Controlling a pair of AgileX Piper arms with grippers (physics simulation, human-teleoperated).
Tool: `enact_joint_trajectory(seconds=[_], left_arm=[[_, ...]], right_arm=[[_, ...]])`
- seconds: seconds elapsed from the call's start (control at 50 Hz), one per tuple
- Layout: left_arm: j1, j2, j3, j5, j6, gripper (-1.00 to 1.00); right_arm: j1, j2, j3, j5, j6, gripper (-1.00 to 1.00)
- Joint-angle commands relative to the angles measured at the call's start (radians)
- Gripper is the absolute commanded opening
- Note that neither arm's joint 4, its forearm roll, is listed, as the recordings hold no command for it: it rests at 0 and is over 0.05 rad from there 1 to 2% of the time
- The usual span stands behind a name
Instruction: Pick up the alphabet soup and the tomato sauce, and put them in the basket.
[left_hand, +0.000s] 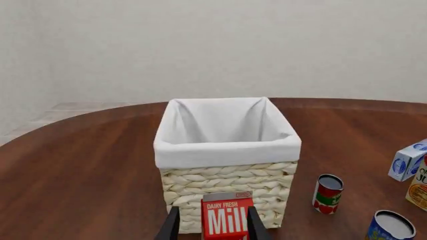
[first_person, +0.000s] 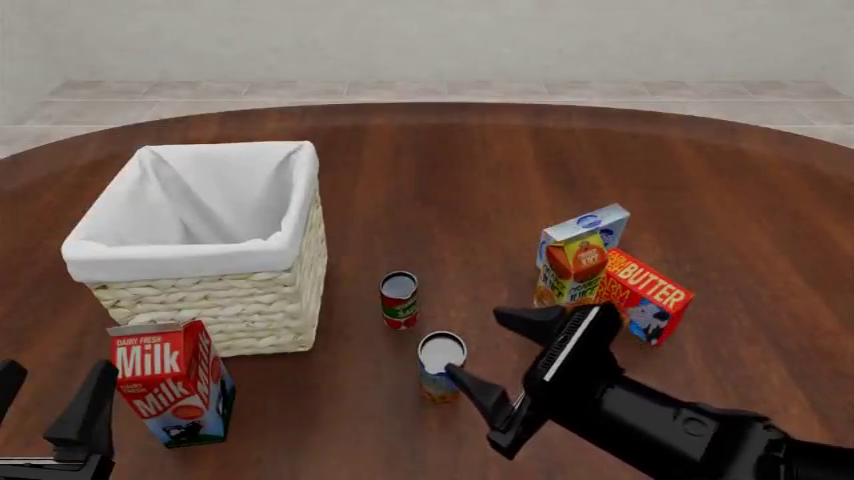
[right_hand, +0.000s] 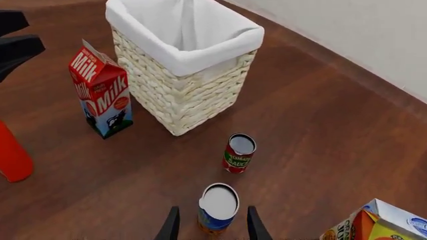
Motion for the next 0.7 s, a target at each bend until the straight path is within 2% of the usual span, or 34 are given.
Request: enact_joint_trajectory(seconds=[0.02, 0.34, 0.48, 0.7], left_arm=[[0.000, 0.000, 0.000, 0.000, 0.000, 1.00], [0.000, 0.000, 0.000, 0.000, 0.000, 1.00], [0.000, 0.000, 0.000, 0.000, 0.000, 1.00], [0.000, 0.000, 0.000, 0.000, 0.000, 1.00]], right_arm=[[0.004, 0.056, -0.010, -0.009, -0.003, 1.00], [-0.010, 0.103, -0.012, -0.030, -0.016, 1.00], [-0.036, 0.146, -0.023, -0.035, -0.045, 1.00], [-0.053, 0.203, -0.041, -0.042, -0.057, 1.00]])
